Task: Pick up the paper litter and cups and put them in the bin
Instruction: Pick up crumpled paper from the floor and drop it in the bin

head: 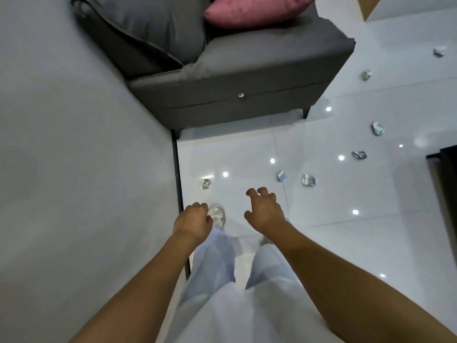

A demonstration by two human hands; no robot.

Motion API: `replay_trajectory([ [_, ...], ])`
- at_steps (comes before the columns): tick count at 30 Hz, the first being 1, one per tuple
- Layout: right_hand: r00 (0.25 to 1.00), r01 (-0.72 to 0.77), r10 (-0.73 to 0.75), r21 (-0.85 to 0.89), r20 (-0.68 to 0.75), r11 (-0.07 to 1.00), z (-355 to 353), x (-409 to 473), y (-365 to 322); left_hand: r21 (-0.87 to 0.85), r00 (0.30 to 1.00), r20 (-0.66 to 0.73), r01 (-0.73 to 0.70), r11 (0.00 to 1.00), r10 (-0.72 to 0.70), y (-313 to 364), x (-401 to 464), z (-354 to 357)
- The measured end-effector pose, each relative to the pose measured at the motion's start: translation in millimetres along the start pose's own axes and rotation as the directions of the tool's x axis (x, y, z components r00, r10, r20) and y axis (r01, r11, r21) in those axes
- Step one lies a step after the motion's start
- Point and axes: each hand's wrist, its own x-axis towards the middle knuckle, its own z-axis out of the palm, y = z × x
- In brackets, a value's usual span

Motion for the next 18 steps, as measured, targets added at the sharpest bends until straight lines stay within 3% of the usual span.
replay_trajectory([
  [9,0.998,-0.046,0.044,0.034,0.043,0.998,42,107,-56,-0.096,0.996,0.089,0.026,0.995,-0.018,-72,113,-1],
  [18,0.986,0.103,-0.089,-0.096,0.143,0.99,180,271,-44,-0.284,0.989,0.072,0.141,0.948,-0.126,-139,246,130],
])
